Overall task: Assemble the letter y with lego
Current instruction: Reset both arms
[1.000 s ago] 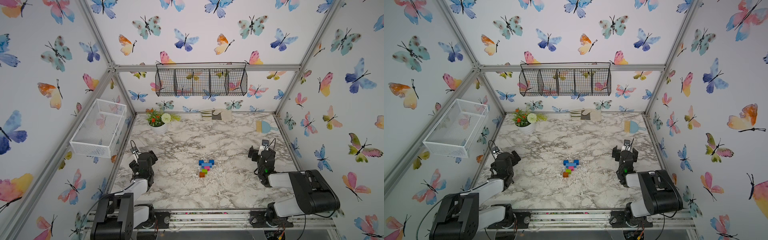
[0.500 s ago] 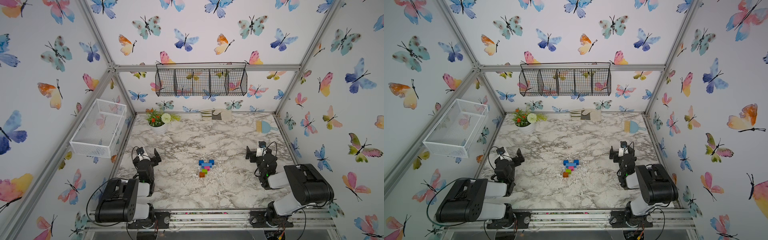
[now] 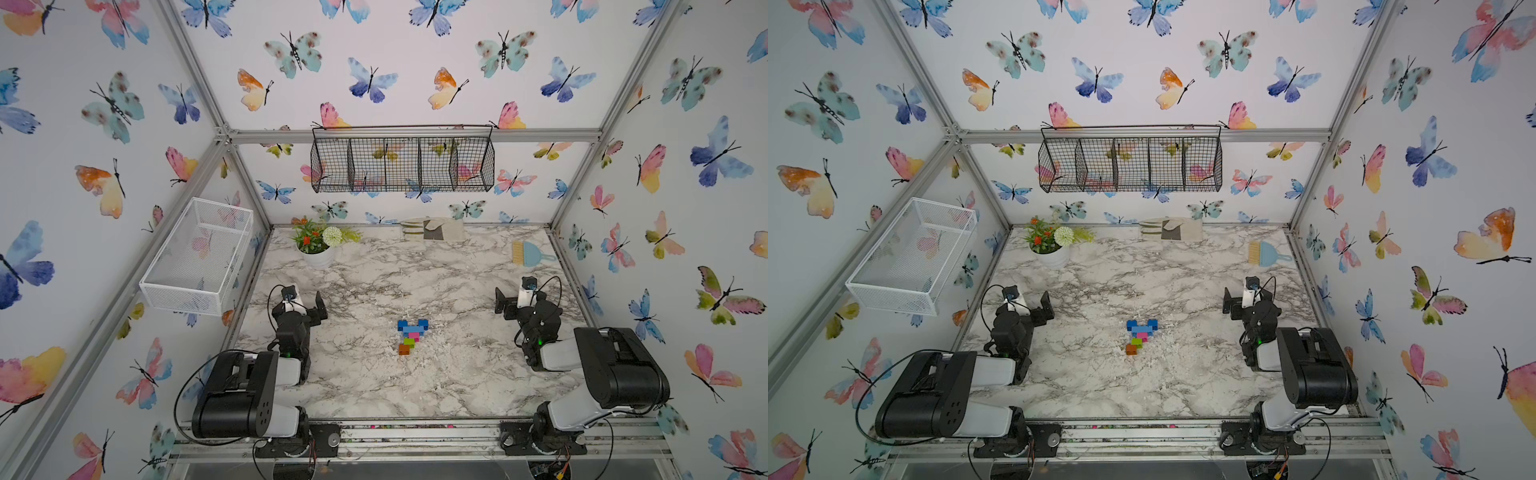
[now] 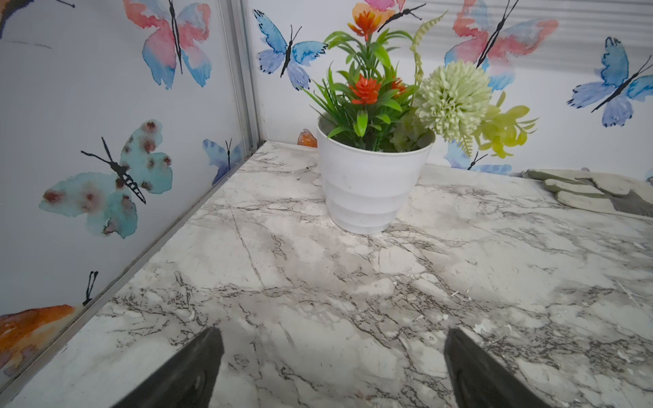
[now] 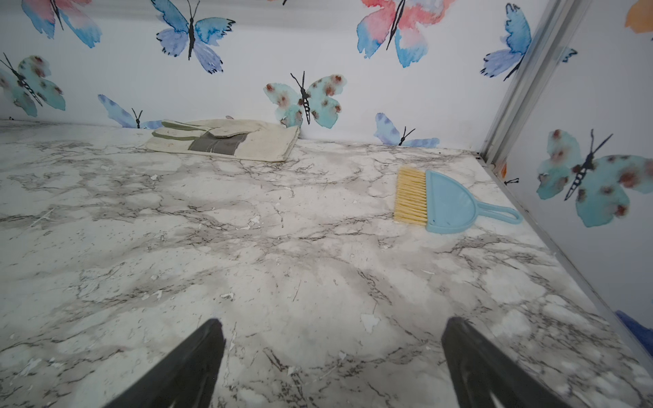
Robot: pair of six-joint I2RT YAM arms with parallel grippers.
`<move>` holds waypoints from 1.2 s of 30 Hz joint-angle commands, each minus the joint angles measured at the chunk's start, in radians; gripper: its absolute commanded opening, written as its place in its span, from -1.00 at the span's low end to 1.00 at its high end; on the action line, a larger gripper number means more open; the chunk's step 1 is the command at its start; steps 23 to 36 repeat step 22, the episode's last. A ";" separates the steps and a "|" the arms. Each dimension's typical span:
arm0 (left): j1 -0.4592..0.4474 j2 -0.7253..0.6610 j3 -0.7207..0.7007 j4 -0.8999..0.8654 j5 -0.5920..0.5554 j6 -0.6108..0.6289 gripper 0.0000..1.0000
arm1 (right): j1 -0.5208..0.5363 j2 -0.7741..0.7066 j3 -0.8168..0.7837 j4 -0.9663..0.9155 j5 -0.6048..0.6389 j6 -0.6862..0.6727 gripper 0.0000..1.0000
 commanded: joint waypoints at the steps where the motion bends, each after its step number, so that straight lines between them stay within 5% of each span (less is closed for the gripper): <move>1: -0.008 -0.020 0.007 -0.019 0.008 0.016 0.97 | -0.001 0.000 -0.010 0.009 -0.018 0.010 0.99; 36: -0.008 -0.015 0.013 -0.026 0.011 0.015 0.97 | -0.001 0.003 -0.003 -0.001 -0.004 0.016 0.99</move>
